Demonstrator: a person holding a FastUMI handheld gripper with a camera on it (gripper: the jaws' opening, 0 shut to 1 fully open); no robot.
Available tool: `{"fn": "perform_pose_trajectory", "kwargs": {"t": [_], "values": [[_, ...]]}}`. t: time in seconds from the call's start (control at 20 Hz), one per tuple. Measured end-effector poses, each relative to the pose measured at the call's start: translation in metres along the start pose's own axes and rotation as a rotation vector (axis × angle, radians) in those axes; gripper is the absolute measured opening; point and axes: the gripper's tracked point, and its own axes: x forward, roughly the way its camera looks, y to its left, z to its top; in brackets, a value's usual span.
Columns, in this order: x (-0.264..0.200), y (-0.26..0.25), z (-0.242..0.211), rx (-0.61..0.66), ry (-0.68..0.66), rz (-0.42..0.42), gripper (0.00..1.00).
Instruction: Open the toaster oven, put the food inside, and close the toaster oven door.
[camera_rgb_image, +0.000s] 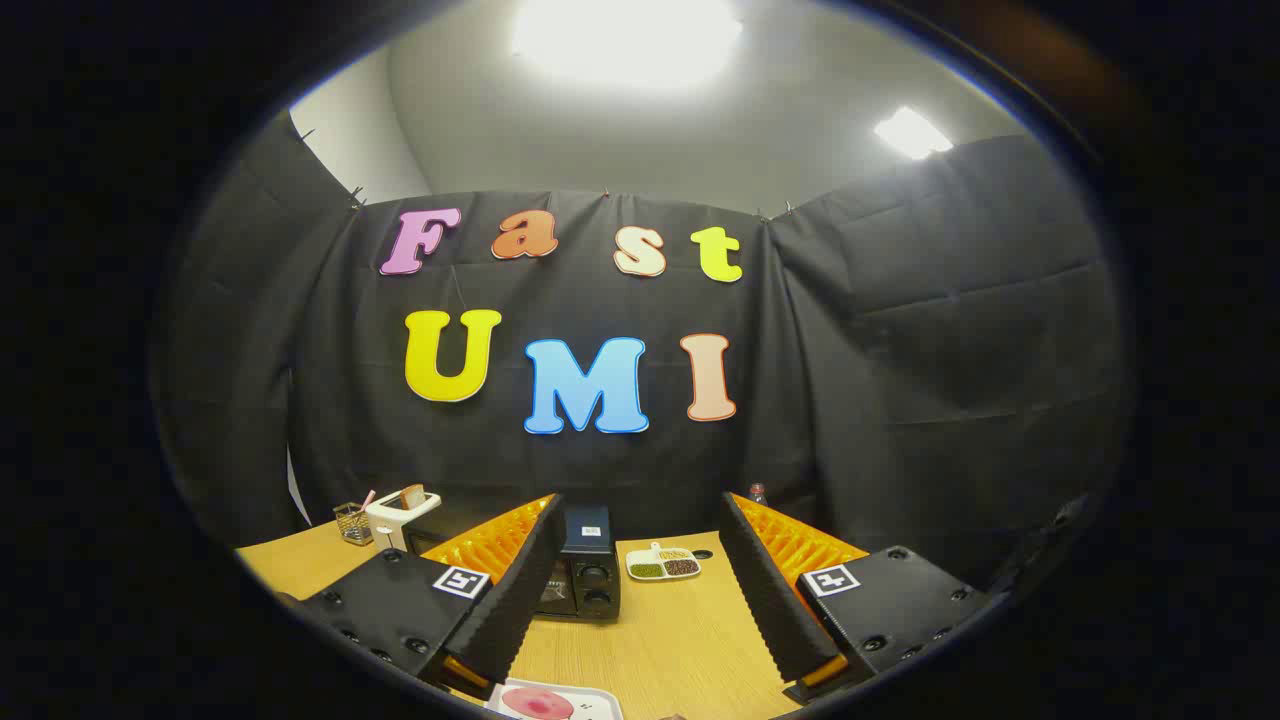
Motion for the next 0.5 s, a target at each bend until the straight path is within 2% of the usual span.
{"fn": "perform_pose_trajectory", "kwargs": {"t": [0.5], "values": [[-0.0105, 0.0066, 0.005, 0.009, -0.015, -0.003, 0.98]]}}
